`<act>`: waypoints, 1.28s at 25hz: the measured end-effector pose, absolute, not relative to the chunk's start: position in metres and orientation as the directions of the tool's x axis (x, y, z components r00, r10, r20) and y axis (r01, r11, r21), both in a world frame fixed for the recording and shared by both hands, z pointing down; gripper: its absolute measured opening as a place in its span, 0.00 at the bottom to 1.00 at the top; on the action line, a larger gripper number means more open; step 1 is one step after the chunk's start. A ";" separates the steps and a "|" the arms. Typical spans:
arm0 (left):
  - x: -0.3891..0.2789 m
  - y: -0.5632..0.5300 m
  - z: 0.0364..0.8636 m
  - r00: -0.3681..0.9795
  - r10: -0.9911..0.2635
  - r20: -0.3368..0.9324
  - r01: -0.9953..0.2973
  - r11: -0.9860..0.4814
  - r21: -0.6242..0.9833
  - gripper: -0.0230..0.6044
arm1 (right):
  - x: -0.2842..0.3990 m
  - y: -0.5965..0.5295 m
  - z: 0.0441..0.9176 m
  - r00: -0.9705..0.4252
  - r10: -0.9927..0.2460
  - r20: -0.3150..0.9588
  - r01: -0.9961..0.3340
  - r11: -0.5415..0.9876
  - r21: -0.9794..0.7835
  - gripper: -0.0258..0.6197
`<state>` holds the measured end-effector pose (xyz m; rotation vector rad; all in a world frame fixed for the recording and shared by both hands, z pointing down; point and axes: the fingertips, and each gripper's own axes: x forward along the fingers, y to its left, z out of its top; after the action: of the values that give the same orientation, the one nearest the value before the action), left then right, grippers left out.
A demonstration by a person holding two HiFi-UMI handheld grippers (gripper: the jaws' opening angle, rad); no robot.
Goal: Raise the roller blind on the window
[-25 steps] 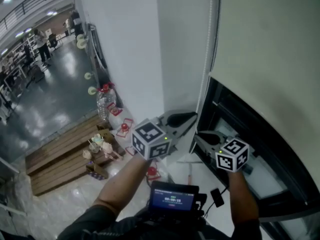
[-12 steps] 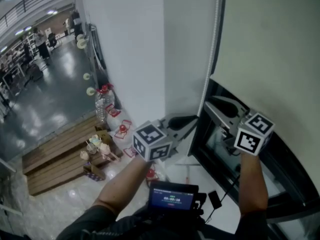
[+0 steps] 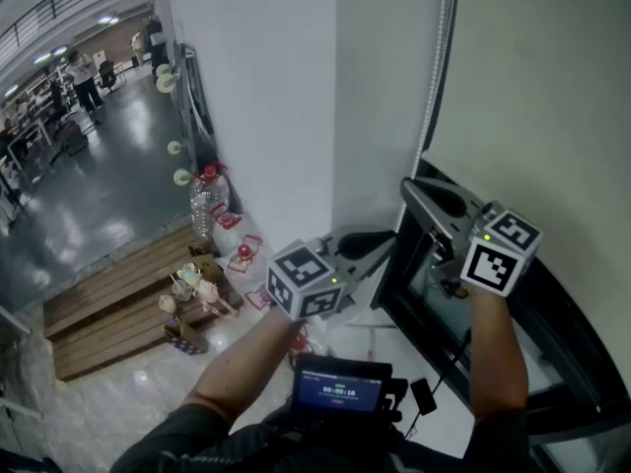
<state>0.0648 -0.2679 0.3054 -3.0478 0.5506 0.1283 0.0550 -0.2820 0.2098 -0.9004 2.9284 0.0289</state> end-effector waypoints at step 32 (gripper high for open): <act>0.056 -0.276 0.390 0.898 -0.428 0.099 -0.425 -0.904 -0.047 0.06 | 0.064 -0.281 0.312 -0.829 -0.558 0.045 -0.559 0.821 -0.114 0.06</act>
<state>0.0561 -0.2762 0.3904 -3.0377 0.6824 -0.1673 0.0637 -0.2811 0.3119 -0.9217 3.0077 -0.1928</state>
